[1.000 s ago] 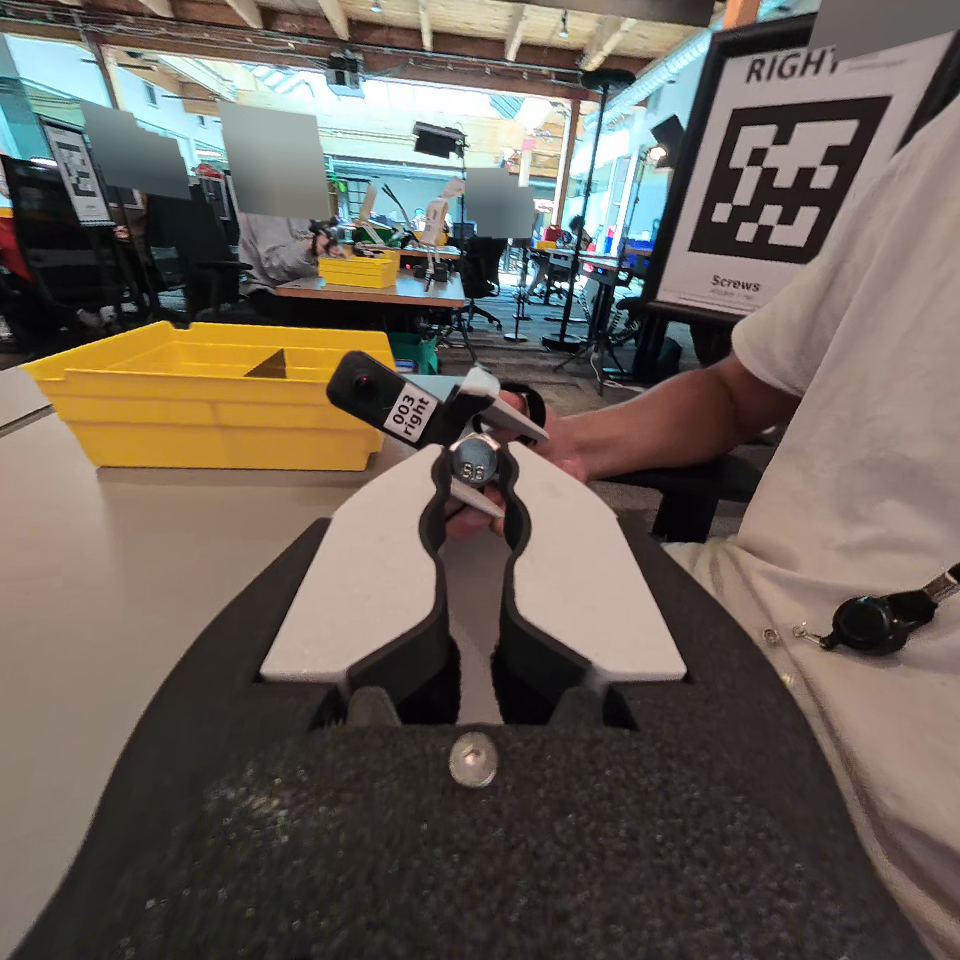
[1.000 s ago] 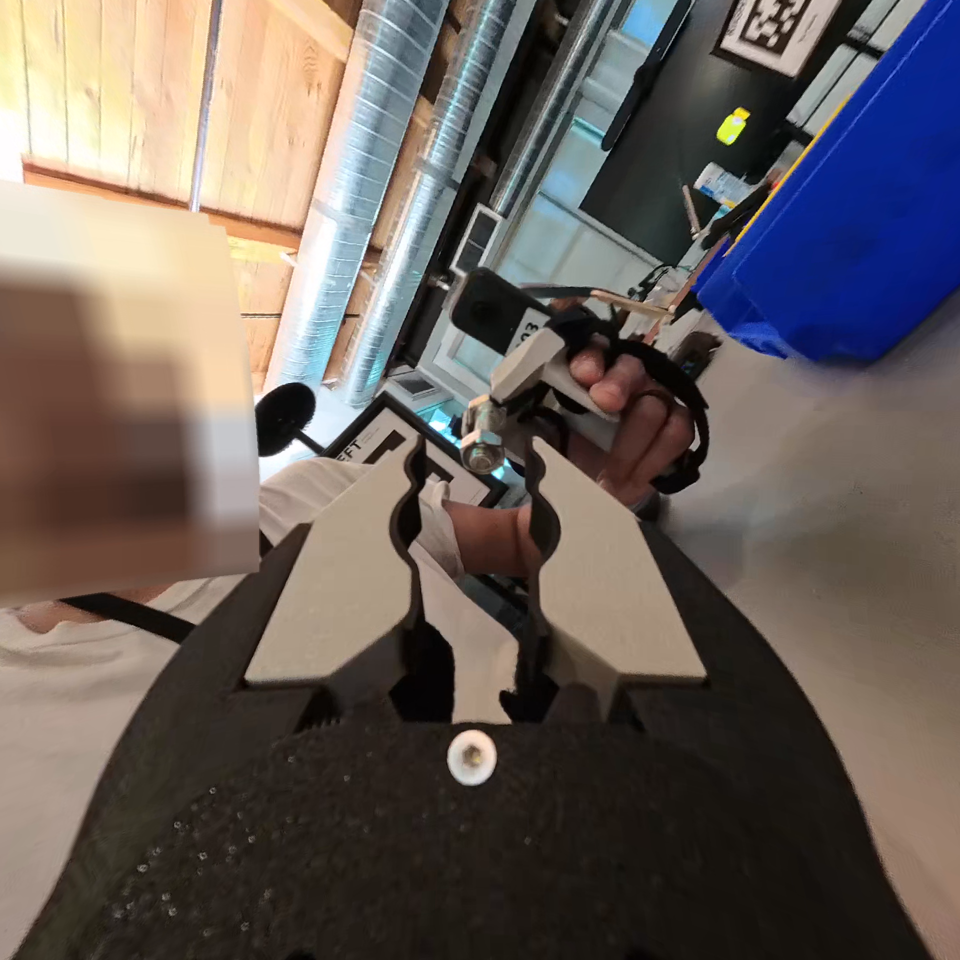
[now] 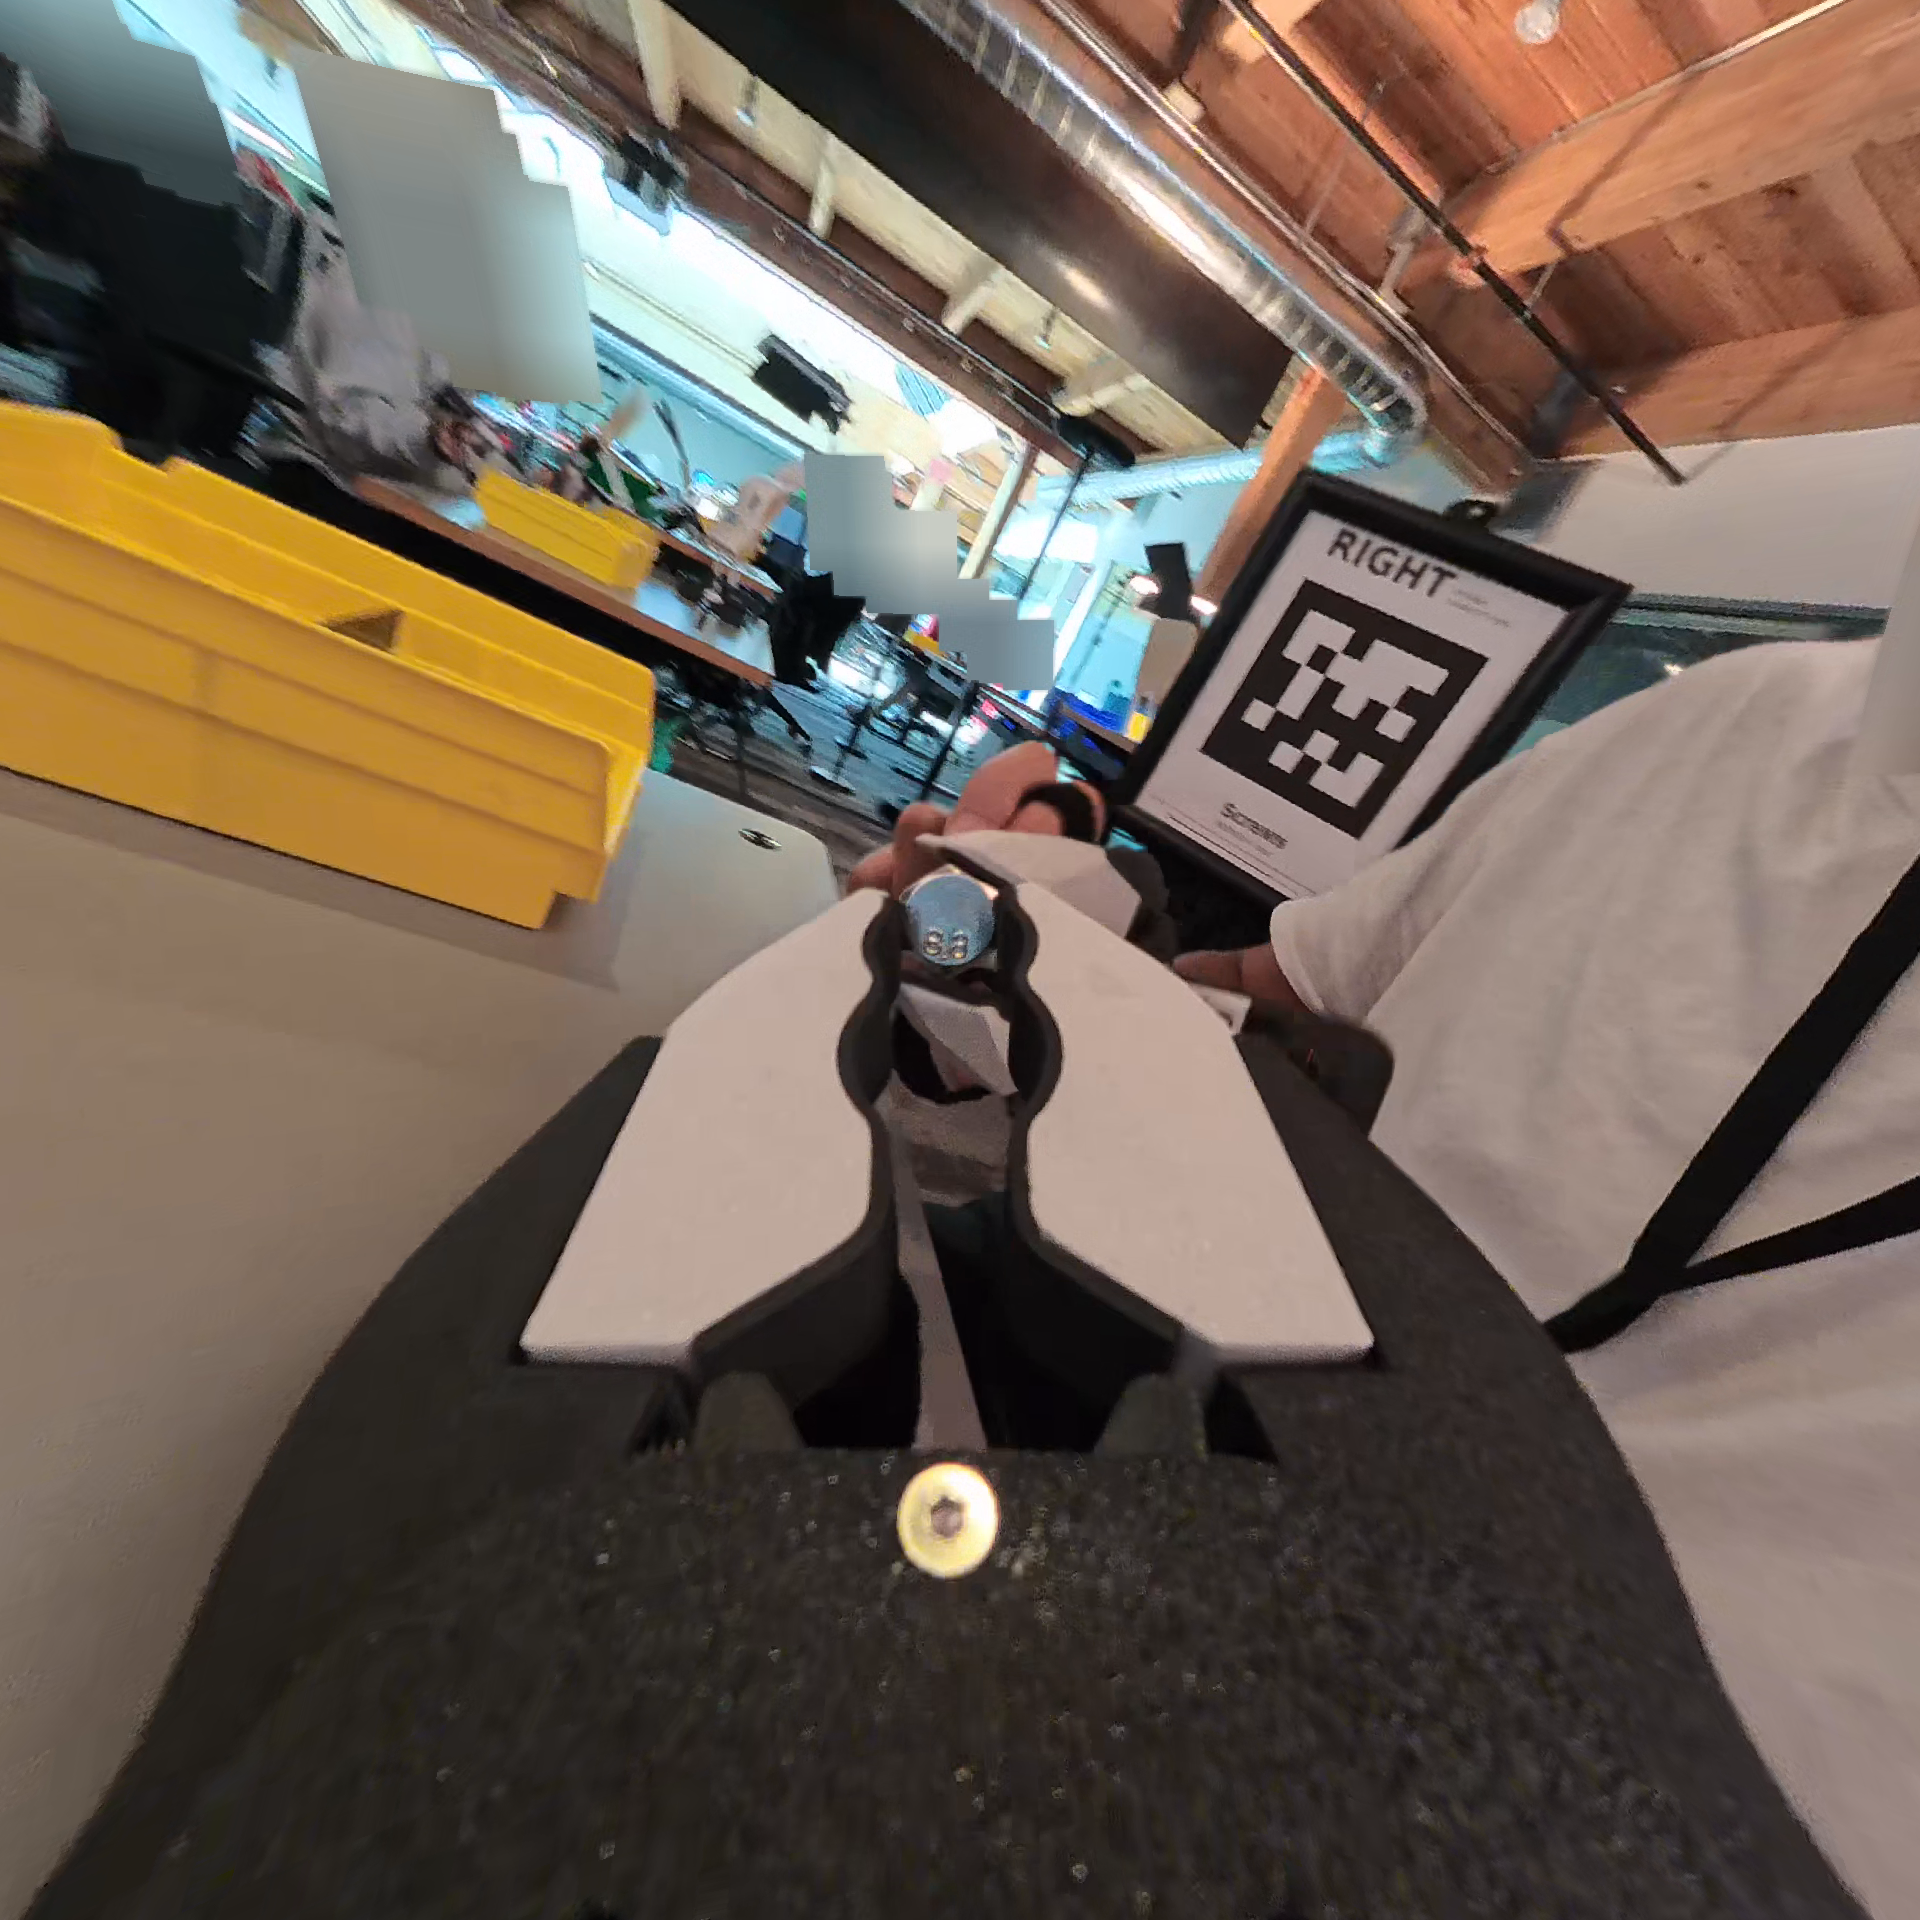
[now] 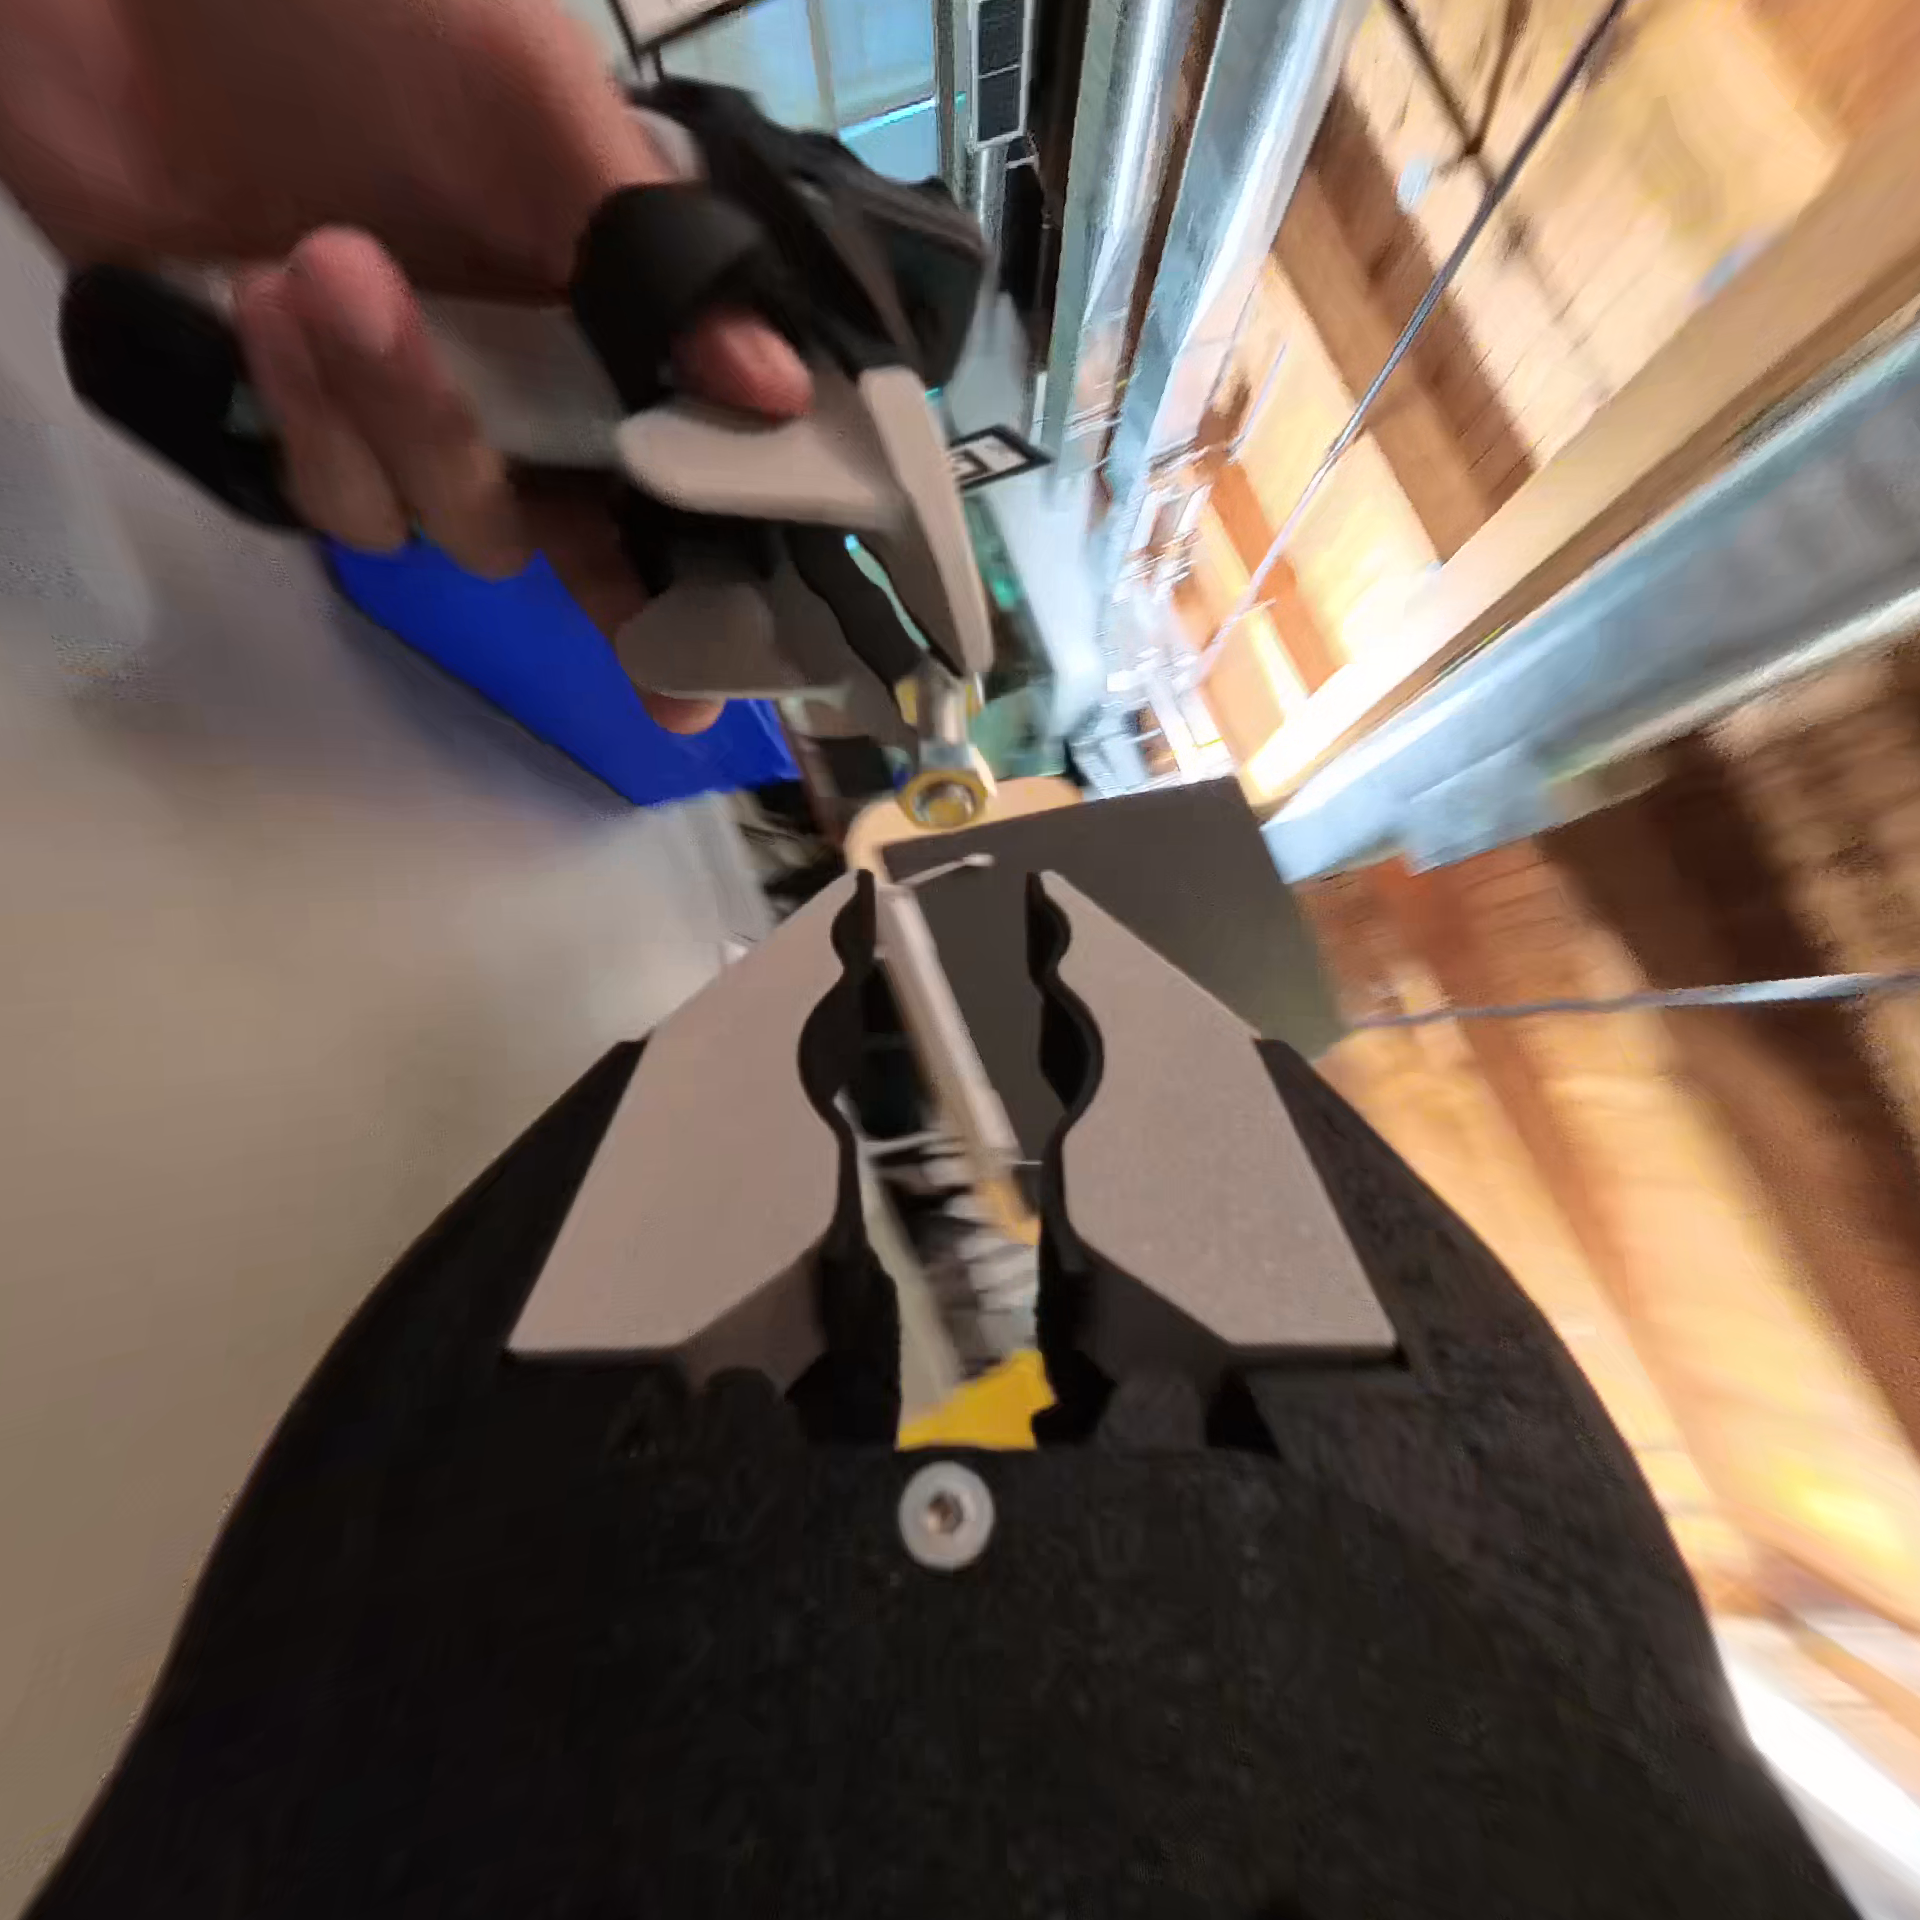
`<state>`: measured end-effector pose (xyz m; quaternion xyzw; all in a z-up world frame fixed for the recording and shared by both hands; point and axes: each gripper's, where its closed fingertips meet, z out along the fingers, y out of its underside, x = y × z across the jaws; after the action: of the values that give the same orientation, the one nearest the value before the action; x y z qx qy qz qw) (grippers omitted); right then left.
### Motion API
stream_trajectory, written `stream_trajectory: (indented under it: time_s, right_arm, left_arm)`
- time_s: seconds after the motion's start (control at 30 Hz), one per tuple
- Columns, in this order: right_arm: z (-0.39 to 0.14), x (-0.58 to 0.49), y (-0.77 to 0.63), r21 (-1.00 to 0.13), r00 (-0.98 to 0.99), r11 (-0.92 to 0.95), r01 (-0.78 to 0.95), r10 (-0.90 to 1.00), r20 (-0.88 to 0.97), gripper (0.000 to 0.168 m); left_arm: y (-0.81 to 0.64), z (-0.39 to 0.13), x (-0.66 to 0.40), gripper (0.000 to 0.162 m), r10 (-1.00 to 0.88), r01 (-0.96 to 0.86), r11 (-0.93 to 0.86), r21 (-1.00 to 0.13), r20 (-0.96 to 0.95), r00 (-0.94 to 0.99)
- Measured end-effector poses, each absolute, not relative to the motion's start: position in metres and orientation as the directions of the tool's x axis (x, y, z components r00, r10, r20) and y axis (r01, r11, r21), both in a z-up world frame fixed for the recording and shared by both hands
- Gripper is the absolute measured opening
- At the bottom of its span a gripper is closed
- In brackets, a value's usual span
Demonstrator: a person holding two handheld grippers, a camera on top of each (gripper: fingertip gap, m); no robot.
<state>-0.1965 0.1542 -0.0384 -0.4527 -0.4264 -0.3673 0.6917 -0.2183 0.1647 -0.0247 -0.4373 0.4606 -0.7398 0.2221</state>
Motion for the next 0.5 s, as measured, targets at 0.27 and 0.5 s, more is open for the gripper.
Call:
stream_trajectory:
  time_s: [0.27,0.5]
  right_arm:
    - [-0.065,-0.243,0.175,-0.988,0.598,-0.152,-0.030,0.789,-0.140,0.046]
    - [-0.048,-0.265,0.169,-0.437,-0.201,-0.846,-0.305,0.506,-0.839,0.040]
  left_arm:
    - [0.186,-0.029,-0.256,0.017,-0.935,0.036,-0.268,-0.963,0.252,-0.248]
    - [0.175,-0.030,-0.273,0.017,-0.981,0.046,-0.096,-0.994,0.087,-0.173]
